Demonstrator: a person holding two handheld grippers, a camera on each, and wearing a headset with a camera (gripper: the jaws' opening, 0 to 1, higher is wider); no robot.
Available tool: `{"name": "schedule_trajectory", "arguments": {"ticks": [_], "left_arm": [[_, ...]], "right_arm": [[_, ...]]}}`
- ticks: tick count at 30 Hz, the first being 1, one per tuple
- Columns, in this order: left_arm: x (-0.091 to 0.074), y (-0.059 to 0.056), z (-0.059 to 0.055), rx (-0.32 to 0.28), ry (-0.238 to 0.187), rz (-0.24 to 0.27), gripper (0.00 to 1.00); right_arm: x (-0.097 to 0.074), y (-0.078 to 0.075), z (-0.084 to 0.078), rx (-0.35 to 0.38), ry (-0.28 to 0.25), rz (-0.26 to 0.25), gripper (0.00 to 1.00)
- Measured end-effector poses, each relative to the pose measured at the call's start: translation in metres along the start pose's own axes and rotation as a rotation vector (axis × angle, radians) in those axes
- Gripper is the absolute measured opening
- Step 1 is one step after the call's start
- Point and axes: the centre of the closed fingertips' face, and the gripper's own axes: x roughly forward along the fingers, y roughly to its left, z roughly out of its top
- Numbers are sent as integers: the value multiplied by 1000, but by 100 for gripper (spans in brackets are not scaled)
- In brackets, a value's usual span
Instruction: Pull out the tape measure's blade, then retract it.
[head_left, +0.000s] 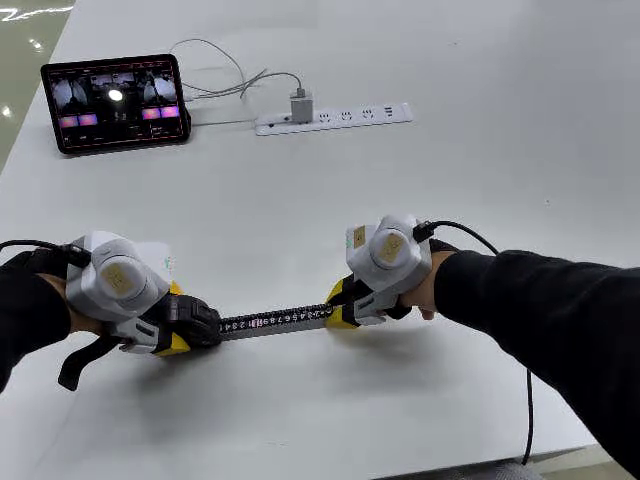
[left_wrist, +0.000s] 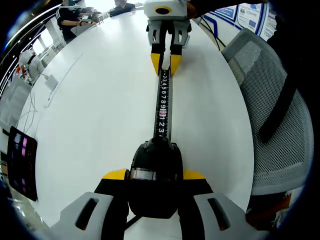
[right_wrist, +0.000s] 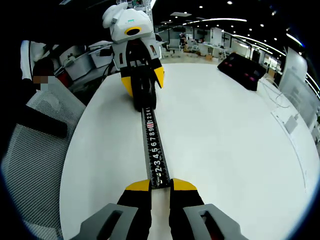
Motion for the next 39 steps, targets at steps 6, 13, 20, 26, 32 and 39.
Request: {"name": "schedule_trajectory", "arguments": {"ticks": [6,13,20,26,32,39], "left_arm": [[0,0,0,1,0,0,32],[-1,-1,0,1,0,0,32],[-1,-1,0,1,0,1,32],[0,-1,0,0,-1,2,32],[0,-1,1,1,0,2,32],[0,-1,1,2,1,1,32]], "right_arm": [[-2,0,-3,0,3,-2,8],[-5,0,-5,3,3,-5,8],[-7,-1,-9,5,7,-9,8],[-10,-1,-11,9,7,-12,8],[-13,-2,-14,8,12,-13,8],[-16,-2,-17,7,16,-15,8]]}}
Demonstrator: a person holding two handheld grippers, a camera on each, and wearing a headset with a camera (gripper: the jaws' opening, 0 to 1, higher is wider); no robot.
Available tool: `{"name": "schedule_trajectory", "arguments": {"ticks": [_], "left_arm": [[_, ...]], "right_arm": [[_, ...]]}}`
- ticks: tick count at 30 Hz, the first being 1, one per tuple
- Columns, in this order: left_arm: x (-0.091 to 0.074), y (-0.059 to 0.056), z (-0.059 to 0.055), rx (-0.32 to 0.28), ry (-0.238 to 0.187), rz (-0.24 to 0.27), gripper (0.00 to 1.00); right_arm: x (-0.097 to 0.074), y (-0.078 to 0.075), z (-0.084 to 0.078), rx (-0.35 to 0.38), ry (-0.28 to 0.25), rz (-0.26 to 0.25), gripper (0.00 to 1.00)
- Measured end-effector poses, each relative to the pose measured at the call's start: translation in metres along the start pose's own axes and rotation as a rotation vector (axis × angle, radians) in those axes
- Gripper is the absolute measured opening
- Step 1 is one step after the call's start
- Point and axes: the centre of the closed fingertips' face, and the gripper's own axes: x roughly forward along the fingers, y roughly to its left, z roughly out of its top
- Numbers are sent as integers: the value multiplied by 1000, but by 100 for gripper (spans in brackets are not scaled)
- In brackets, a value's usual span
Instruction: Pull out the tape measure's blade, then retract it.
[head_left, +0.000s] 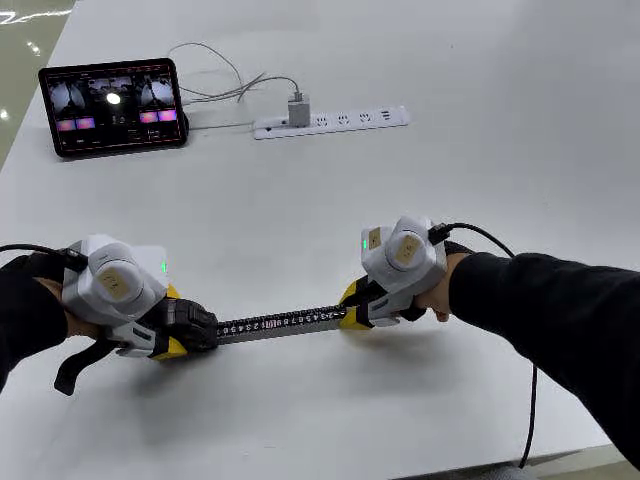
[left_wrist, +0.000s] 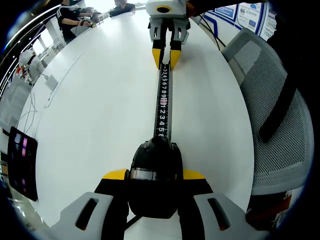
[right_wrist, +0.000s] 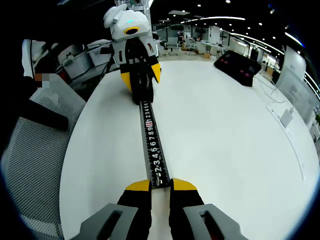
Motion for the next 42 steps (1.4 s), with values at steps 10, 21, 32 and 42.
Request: {"name": "schedule_trajectory", "arguments": {"ticks": [10,21,32,42], "left_arm": [[1,1,0,0,-1,0,32],[1,2,-1,-1,-1,-1,32],[0,1,-1,-1,1,0,32],[0,0,0,0,2,1,32]], "right_arm": [[-3,0,-4,-16,11,-2,8],[-6,-2,-8,-15,14,0,8],[-11,-3,-14,-10,21,-2,8],[-14,-4,-18,-2,20,-8,8]]}}
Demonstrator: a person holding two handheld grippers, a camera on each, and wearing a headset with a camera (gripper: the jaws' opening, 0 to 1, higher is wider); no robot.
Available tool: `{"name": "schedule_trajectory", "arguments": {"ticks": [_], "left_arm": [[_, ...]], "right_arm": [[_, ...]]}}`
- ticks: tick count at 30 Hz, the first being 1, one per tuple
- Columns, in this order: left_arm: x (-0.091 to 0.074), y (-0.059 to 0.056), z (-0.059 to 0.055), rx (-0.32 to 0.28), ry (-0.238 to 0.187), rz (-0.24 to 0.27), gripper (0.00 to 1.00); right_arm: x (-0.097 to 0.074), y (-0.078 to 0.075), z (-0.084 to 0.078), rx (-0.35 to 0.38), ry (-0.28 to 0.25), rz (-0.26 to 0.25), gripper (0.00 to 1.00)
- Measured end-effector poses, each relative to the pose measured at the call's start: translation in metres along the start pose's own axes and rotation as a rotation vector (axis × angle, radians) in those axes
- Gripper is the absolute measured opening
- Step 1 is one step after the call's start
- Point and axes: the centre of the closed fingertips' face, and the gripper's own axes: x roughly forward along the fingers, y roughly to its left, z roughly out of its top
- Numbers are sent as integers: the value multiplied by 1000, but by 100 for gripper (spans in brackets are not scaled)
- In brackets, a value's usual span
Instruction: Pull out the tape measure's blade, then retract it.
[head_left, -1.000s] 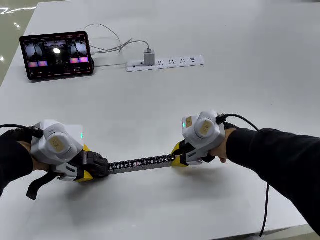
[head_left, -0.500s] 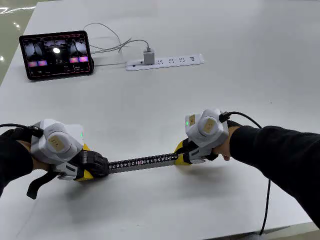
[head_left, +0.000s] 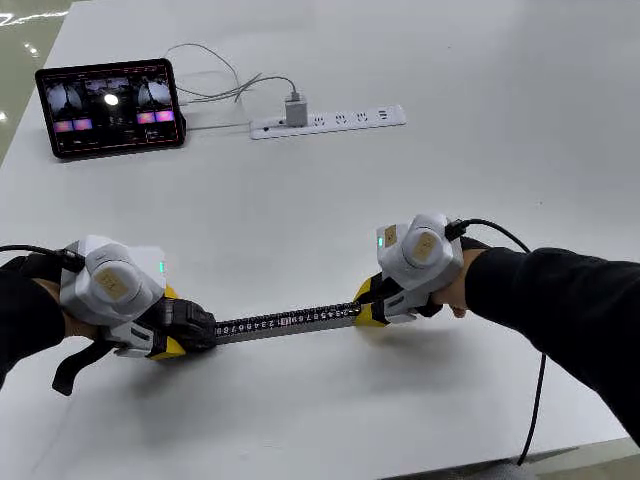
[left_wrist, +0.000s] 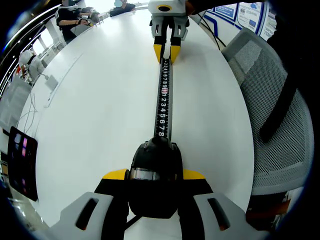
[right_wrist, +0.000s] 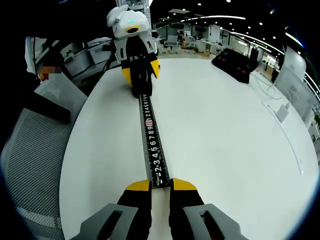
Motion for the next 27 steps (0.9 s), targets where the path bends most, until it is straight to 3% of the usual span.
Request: {"name": "schedule_trajectory", "arguments": {"ticks": [27], "left_arm": [[0,0,1,2,-2,-1,32]], "right_arm": [[-6,-2,-10,13,4,-4,8]]}}
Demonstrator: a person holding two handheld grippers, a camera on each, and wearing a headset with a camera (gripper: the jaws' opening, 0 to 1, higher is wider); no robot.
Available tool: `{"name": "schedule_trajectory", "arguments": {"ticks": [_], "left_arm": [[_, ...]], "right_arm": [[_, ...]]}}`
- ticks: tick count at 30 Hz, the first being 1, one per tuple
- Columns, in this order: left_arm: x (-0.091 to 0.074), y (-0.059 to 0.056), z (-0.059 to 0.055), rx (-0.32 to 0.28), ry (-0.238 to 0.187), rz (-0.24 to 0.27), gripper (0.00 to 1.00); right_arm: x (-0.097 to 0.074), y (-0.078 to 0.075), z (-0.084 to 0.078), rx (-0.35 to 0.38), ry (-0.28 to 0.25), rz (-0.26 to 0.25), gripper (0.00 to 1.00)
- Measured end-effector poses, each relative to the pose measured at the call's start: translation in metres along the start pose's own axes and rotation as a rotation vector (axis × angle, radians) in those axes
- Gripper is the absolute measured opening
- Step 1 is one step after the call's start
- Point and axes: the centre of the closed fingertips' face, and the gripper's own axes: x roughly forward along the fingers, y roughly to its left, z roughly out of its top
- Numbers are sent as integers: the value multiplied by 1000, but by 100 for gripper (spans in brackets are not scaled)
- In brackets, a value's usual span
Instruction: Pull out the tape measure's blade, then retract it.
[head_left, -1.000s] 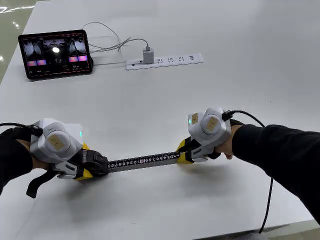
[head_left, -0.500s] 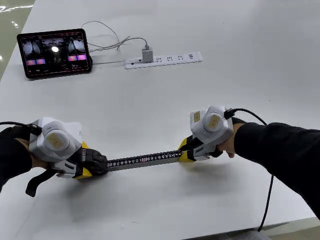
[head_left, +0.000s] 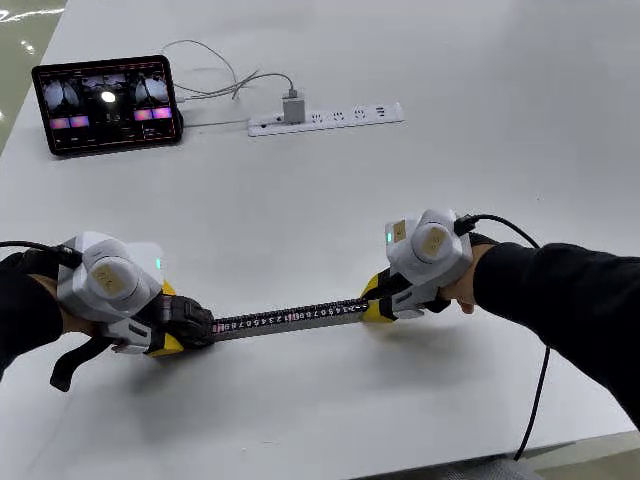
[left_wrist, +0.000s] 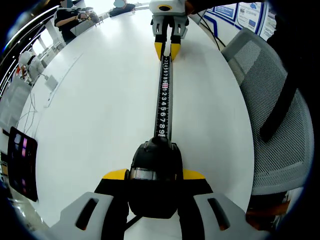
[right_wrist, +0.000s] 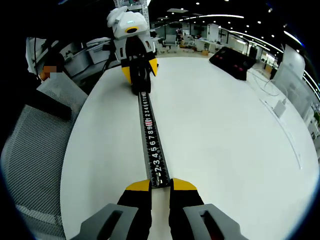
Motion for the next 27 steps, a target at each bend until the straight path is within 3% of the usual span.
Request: {"name": "schedule_trajectory", "arguments": {"ticks": [27], "left_arm": [[0,0,0,2,-2,2,32]], "right_arm": [[-12,0,-13,16,3,-13,8]]}}
